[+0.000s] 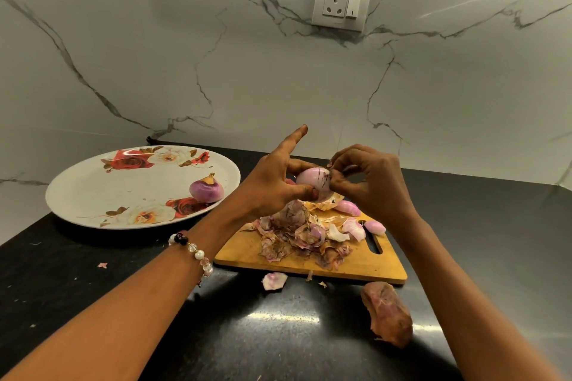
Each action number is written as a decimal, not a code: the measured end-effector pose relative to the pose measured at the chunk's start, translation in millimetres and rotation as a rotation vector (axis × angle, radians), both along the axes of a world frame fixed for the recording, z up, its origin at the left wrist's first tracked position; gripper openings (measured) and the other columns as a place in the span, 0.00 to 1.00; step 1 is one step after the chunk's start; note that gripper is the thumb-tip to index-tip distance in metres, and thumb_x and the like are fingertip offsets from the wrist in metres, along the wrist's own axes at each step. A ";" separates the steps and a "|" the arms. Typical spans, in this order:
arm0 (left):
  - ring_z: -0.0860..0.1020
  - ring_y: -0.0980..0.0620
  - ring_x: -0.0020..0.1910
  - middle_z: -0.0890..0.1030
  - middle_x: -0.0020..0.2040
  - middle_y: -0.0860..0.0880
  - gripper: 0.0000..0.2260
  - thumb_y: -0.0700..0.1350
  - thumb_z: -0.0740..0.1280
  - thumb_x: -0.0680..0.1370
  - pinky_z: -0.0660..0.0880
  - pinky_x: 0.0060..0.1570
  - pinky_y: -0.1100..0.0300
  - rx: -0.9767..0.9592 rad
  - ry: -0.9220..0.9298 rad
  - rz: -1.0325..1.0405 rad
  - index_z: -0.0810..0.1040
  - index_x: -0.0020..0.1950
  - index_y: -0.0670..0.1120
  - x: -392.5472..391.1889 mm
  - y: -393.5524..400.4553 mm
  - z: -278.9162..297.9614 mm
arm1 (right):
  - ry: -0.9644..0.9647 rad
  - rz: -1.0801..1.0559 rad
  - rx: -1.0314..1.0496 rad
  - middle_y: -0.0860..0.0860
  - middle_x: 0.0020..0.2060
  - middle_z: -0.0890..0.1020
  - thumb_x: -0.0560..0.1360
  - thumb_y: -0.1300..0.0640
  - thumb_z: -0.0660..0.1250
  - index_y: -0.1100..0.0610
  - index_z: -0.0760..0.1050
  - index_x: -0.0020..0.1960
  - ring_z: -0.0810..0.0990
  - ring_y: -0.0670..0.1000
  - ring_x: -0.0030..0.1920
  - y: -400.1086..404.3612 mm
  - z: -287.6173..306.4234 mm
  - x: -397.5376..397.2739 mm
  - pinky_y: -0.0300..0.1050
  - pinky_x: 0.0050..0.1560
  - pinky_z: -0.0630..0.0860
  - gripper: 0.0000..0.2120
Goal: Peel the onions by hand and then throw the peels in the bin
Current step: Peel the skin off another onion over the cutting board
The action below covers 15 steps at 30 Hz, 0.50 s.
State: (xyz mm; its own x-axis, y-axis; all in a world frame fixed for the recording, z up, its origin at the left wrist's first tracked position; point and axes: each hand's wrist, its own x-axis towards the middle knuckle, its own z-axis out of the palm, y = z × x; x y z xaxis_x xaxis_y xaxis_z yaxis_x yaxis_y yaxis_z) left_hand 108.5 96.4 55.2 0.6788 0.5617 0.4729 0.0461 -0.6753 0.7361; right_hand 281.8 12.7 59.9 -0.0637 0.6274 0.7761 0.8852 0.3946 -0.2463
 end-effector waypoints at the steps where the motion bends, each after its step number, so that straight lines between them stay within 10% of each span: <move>1: 0.77 0.55 0.56 0.75 0.67 0.45 0.46 0.36 0.75 0.70 0.68 0.47 0.80 0.002 0.002 -0.007 0.50 0.78 0.50 0.1 0.0 -0.1 | -0.029 -0.020 -0.014 0.53 0.44 0.80 0.69 0.67 0.75 0.64 0.79 0.42 0.79 0.50 0.40 0.9 -0.4 -0.3 0.28 0.44 0.76 0.05; 7: 0.77 0.66 0.52 0.76 0.65 0.49 0.45 0.35 0.74 0.70 0.68 0.51 0.78 0.000 0.009 -0.043 0.50 0.78 0.51 -1.0 0.7 2.5 | 0.077 -0.109 -0.111 0.54 0.42 0.77 0.75 0.65 0.69 0.60 0.75 0.43 0.78 0.56 0.42 2.1 2.5 10.3 0.45 0.43 0.79 0.04; 15: 0.69 0.54 0.69 0.76 0.66 0.50 0.44 0.35 0.74 0.71 0.56 0.61 0.70 0.003 -0.025 0.008 0.50 0.78 0.51 -2.7 2.6 3.6 | 0.351 0.075 -0.129 0.50 0.40 0.84 0.70 0.51 0.71 0.58 0.81 0.48 0.82 0.45 0.38 -7.4 11.3 9.3 0.35 0.38 0.78 0.11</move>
